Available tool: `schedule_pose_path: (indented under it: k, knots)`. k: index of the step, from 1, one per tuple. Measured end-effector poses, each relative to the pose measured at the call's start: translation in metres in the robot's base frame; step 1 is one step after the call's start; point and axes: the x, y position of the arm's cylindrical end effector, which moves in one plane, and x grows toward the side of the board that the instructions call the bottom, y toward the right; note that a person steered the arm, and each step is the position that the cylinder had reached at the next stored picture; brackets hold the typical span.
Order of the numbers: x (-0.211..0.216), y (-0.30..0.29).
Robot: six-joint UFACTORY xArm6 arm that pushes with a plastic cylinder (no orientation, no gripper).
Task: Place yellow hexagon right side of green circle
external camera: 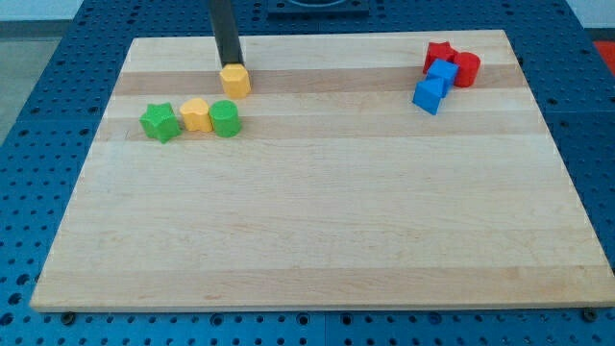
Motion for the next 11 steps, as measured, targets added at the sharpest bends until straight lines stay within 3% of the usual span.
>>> schedule_pose_path:
  k: [1, 3, 4, 5, 6, 8, 11]
  knots:
    - [0.033, 0.027]
    - [0.036, 0.039]
    - [-0.001, 0.025]
    - [0.021, -0.022]
    - [0.025, -0.022]
    - [0.039, 0.023]
    - [0.048, 0.041]
